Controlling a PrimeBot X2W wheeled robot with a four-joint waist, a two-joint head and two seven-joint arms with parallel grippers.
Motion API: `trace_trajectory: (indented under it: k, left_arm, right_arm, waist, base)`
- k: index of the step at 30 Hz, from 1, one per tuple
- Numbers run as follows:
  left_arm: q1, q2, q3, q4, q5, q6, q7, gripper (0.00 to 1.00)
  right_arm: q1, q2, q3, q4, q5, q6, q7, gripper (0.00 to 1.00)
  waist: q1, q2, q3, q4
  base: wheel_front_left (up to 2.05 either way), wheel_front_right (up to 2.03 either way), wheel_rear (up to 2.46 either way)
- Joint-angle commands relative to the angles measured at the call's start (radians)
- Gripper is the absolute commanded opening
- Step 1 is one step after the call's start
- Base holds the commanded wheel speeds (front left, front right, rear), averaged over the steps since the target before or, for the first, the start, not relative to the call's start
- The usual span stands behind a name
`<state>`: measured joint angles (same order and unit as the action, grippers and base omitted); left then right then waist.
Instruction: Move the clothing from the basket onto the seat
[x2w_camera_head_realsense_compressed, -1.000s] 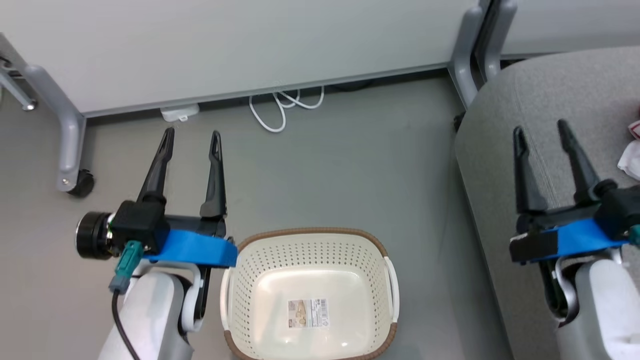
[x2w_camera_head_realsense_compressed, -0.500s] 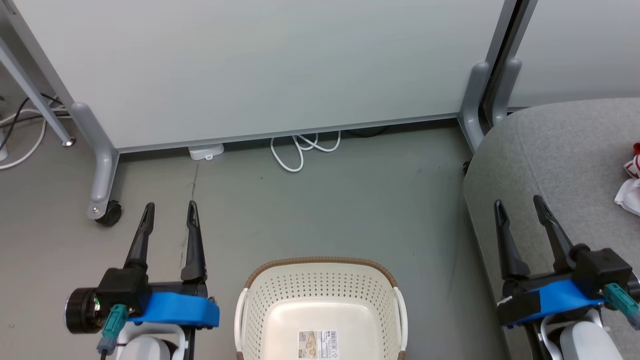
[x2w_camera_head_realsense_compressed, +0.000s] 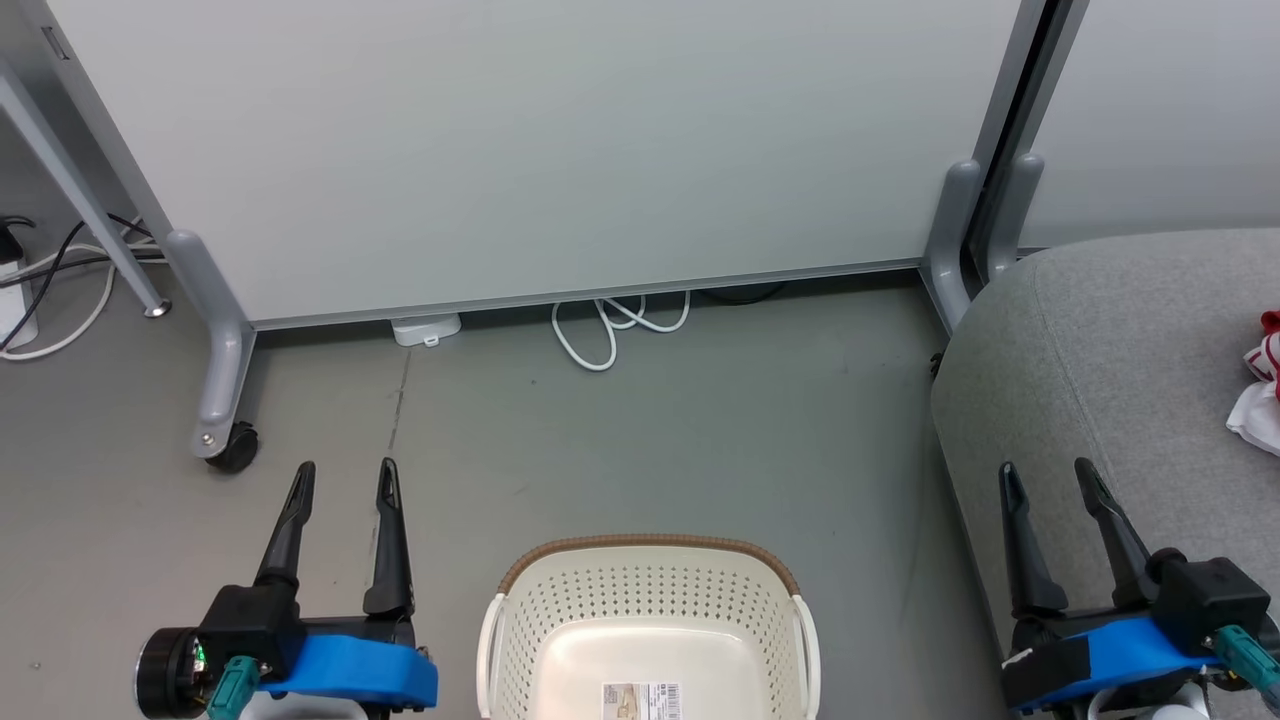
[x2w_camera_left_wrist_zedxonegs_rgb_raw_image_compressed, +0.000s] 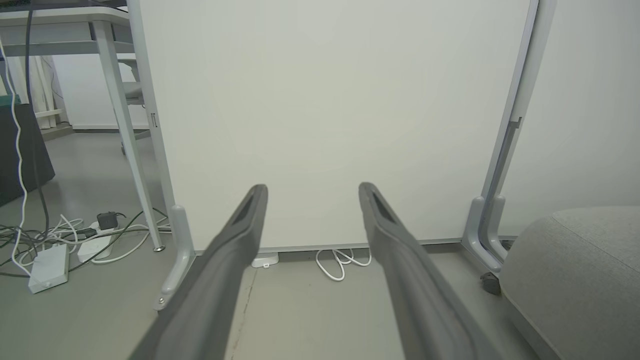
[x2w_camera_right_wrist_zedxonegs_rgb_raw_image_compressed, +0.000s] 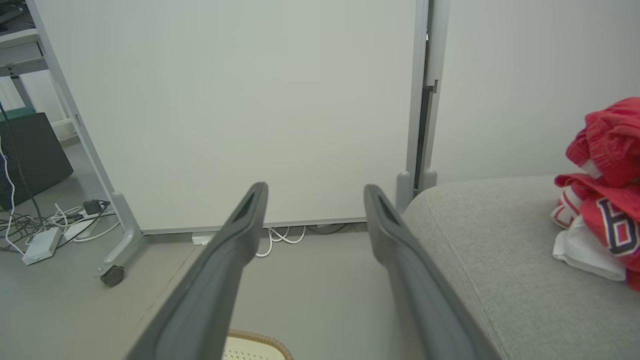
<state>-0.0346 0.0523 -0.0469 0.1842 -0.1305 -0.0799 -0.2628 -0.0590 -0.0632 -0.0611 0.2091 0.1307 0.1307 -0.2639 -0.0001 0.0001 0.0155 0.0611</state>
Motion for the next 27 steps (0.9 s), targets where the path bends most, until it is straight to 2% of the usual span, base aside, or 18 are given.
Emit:
trace_trajectory:
  k: [1, 17, 18, 21, 27]
  left_arm:
    - [0.009, -0.002, 0.002, 0.002, 0.008, -0.003, -0.003, 1.00]
    - [0.009, -0.002, -0.020, 0.015, 0.010, -0.003, -0.003, 1.00]
    - [0.011, -0.001, -0.025, 0.017, 0.001, -0.006, 0.000, 0.00]
    - [0.026, -0.001, -0.027, 0.044, -0.005, -0.006, 0.005, 0.00]
    - [0.017, -0.001, -0.010, 0.050, -0.124, -0.010, 0.037, 0.00]
  right_arm:
    - [0.016, 0.005, -0.003, -0.004, 0.005, 0.000, -0.001, 1.00]
    - [0.036, 0.013, -0.013, -0.006, 0.011, 0.000, -0.001, 1.00]
    - [0.022, 0.011, -0.013, 0.001, 0.011, 0.000, 0.000, 0.00]
    - [0.028, 0.014, -0.012, 0.030, 0.016, 0.000, 0.004, 0.00]
    - [0.016, 0.014, -0.022, 0.039, 0.132, 0.000, 0.041, 0.00]
  waist:
    - [0.0001, -0.0001, -0.002, 0.002]
    - [0.0001, -0.0001, -0.010, 0.013]
    - [0.0001, -0.0001, -0.010, 0.013]
    - [0.0001, -0.0001, -0.010, 0.013]
    - [0.0001, -0.0001, -0.010, 0.010]
  base:
    - [0.00, 0.00, 0.00]
    - [0.00, 0.00, 0.00]
    - [0.00, 0.00, 0.00]
    - [0.00, 0.00, 0.00]
    - [0.00, 0.00, 0.00]
